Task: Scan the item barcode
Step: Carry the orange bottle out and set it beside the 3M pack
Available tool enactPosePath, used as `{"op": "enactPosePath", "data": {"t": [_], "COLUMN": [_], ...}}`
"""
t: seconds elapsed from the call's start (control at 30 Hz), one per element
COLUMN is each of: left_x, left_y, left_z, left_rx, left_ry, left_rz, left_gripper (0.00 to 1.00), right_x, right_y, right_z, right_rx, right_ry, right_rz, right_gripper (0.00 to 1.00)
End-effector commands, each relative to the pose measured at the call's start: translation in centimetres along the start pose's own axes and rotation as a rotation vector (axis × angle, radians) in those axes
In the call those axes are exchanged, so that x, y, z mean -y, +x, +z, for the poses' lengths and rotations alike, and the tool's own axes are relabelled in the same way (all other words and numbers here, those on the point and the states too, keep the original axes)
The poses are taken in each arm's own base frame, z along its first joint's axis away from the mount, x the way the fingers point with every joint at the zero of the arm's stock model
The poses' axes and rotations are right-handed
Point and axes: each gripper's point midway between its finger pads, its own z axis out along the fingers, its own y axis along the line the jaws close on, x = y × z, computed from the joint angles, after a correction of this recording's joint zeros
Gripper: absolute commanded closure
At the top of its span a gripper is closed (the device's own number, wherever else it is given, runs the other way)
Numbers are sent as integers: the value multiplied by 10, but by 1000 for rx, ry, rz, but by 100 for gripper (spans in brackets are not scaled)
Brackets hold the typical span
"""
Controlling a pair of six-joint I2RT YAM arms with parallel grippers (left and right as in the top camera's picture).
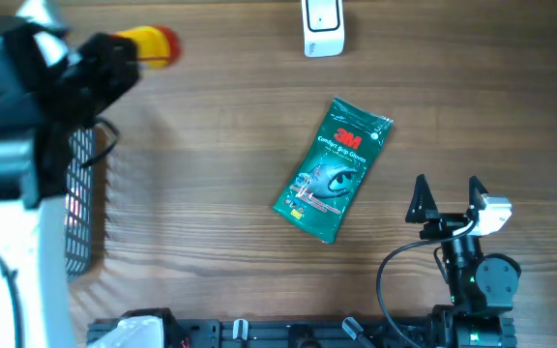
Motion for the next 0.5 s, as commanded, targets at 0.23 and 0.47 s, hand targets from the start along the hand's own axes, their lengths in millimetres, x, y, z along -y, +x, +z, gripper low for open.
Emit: {"op": "enactPosePath", "data": {"t": [0.23, 0.47], "left_x": [-8, -12], "left_y": [96, 149], "left_z": [132, 175], "left_rx": [-359, -493], "left_ry": [-187, -255], "left_rz": [124, 192], "left_gripper": [52, 53], "right_x": [2, 2], "right_y": [-1, -1], "right_z": [0, 0], "right_rx": [4, 4], "right_ry": [13, 14], "right_rz": [-1, -1], "right_gripper": [0, 0]}}
